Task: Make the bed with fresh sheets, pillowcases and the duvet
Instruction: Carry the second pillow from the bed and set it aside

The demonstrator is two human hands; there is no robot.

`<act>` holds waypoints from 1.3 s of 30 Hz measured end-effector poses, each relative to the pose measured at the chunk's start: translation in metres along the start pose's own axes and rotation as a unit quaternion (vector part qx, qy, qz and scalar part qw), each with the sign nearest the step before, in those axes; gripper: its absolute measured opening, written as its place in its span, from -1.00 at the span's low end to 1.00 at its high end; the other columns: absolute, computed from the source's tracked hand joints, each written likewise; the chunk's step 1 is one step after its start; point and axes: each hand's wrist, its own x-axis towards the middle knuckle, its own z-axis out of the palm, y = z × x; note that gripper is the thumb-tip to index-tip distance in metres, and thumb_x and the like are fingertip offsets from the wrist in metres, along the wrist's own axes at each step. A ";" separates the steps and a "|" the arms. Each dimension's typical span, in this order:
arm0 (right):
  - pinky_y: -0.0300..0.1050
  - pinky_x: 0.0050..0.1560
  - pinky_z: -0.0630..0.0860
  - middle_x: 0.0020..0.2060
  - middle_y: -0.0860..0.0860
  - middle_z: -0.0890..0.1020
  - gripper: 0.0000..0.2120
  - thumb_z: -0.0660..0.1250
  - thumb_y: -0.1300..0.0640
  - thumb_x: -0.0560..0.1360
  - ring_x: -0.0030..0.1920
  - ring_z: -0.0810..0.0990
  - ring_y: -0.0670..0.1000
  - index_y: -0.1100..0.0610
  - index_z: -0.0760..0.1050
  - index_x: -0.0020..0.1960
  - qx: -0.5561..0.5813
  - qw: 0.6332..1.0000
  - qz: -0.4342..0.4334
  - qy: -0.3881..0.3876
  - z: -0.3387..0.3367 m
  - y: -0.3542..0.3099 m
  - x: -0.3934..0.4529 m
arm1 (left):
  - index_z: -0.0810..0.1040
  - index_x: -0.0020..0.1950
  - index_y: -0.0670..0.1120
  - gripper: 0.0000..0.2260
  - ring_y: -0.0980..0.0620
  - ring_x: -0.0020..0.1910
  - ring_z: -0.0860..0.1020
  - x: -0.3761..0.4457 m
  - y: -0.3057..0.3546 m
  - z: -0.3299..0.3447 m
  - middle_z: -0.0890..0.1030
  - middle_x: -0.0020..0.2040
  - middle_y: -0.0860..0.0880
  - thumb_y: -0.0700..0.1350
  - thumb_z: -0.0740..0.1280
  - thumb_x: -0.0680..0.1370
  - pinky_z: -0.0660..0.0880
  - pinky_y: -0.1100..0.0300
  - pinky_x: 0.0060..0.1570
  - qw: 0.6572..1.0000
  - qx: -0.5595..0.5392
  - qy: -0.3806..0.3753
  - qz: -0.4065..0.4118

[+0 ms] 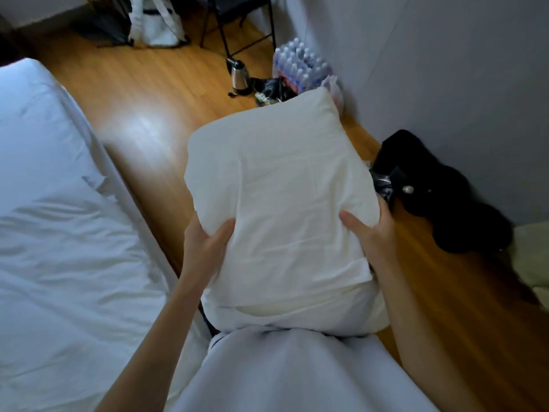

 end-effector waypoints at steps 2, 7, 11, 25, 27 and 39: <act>-0.29 0.03 0.41 0.10 -0.19 0.52 -0.37 0.52 0.09 0.36 0.08 0.51 -0.17 0.03 0.37 0.38 -0.009 1.000 -0.004 -0.020 0.021 -0.012 0.043 | 0.47 0.33 -0.04 -0.39 0.39 0.00 0.54 0.034 0.006 0.004 0.58 0.09 0.22 0.15 0.44 0.33 0.44 0.48 -0.13 1.000 -0.013 0.027 -0.010; -0.13 0.16 0.45 0.10 -0.12 0.56 -0.44 0.54 0.04 0.35 0.14 0.53 -0.04 0.03 0.43 0.29 -0.038 0.994 -0.039 -0.094 0.082 -0.035 0.172 | 0.48 0.31 -0.02 -0.47 0.37 0.01 0.55 0.130 0.018 0.022 0.58 0.10 0.21 0.12 0.46 0.40 0.49 0.48 -0.12 0.995 -0.009 0.091 -0.025; -0.11 0.19 0.45 0.12 -0.15 0.56 -0.48 0.50 0.00 0.39 0.13 0.52 -0.08 0.00 0.44 0.29 -0.049 0.983 -0.073 -0.162 0.148 -0.083 0.281 | 0.40 0.31 0.12 -0.56 0.44 0.05 0.50 0.226 0.050 0.025 0.52 0.09 0.33 -0.06 0.45 0.49 0.42 0.55 -0.08 0.985 0.000 0.170 -0.012; -0.10 0.15 0.51 0.15 -0.14 0.58 -0.35 0.50 -0.10 0.34 0.14 0.56 -0.12 -0.03 0.40 0.37 -0.084 0.925 -0.098 -0.356 0.381 -0.213 0.520 | 0.48 0.31 -0.05 -0.54 0.37 0.04 0.54 0.470 0.101 -0.018 0.59 0.08 0.19 -0.06 0.47 0.45 0.47 0.47 -0.03 0.918 -0.034 0.387 -0.073; -0.14 0.11 0.52 0.13 -0.15 0.59 -0.42 0.50 -0.03 0.38 0.12 0.56 -0.15 -0.03 0.41 0.36 -0.091 0.922 -0.102 -0.363 0.427 -0.228 0.552 | 0.49 0.25 0.11 -0.62 0.33 0.04 0.56 0.521 0.099 -0.034 0.60 0.09 0.19 -0.02 0.44 0.45 0.47 0.48 -0.08 0.918 -0.055 0.383 -0.089; -0.33 -0.01 0.44 0.03 -0.31 0.56 -0.58 0.38 -0.01 0.49 0.04 0.52 -0.31 -0.07 0.45 0.33 -0.097 0.938 -0.164 -0.291 0.685 -0.380 0.710 | 0.52 0.14 0.05 -0.79 0.51 -0.16 0.52 0.849 0.149 -0.186 0.55 -0.09 0.30 -0.15 0.38 0.54 0.41 0.59 -0.22 0.928 -0.063 0.359 -0.075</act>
